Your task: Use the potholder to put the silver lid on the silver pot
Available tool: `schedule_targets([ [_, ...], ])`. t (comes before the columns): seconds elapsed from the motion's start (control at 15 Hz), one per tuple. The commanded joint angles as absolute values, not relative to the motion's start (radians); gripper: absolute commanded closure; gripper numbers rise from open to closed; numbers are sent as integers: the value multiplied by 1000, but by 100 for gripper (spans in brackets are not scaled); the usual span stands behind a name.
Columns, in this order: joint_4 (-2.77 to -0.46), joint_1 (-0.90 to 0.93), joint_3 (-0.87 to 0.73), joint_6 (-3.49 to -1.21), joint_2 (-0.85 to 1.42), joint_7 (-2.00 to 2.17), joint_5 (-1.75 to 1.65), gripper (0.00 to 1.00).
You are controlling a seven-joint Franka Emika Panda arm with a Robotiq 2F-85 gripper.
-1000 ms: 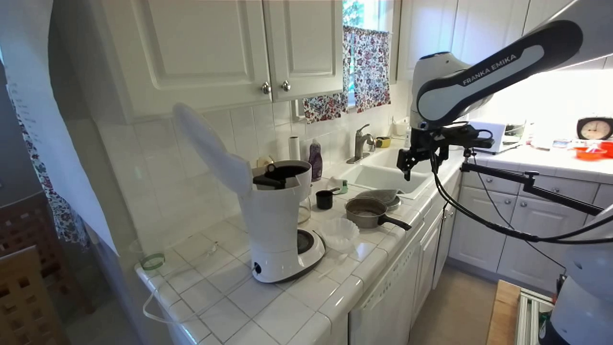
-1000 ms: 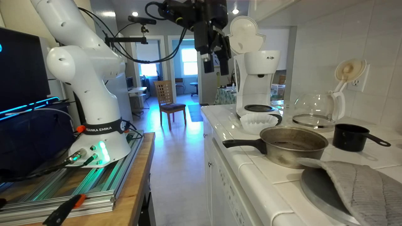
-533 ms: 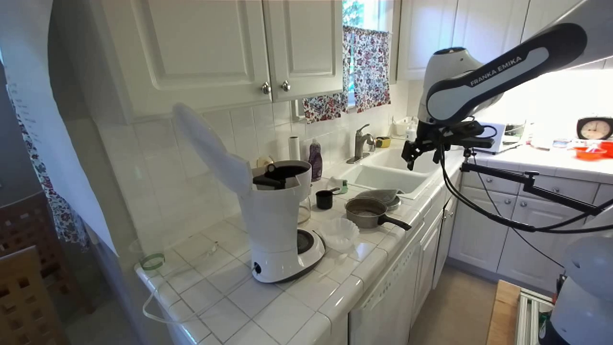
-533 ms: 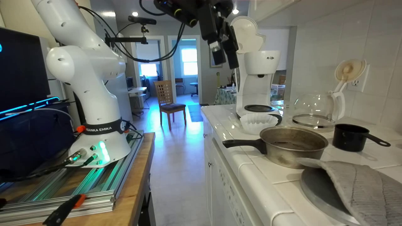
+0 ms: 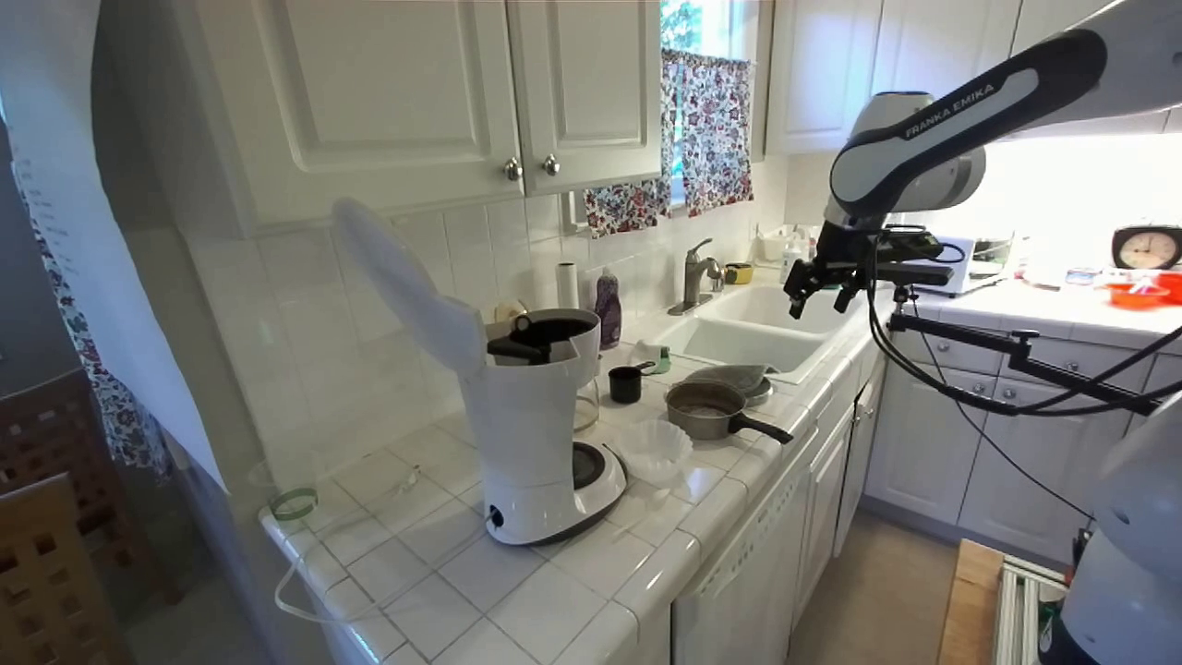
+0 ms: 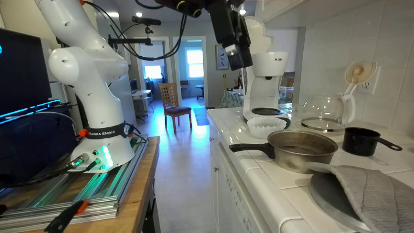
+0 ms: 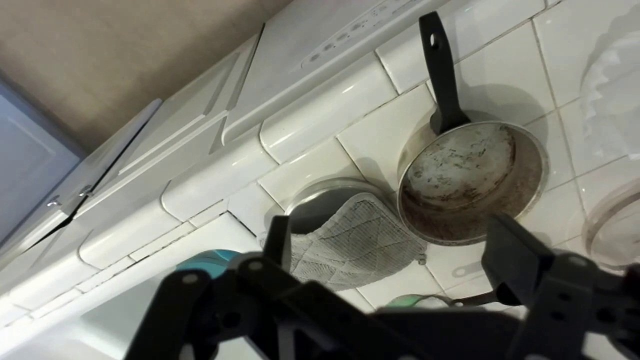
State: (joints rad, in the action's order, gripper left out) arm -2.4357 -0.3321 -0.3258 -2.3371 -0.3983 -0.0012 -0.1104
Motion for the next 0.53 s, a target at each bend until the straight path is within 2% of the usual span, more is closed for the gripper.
schedule_targets([
  [0.0,-2311,-301,-368,-2249,-295,-104,-25,0],
  [0.47,-2140,-309,-367,-2138,-135,-161,-35,0],
])
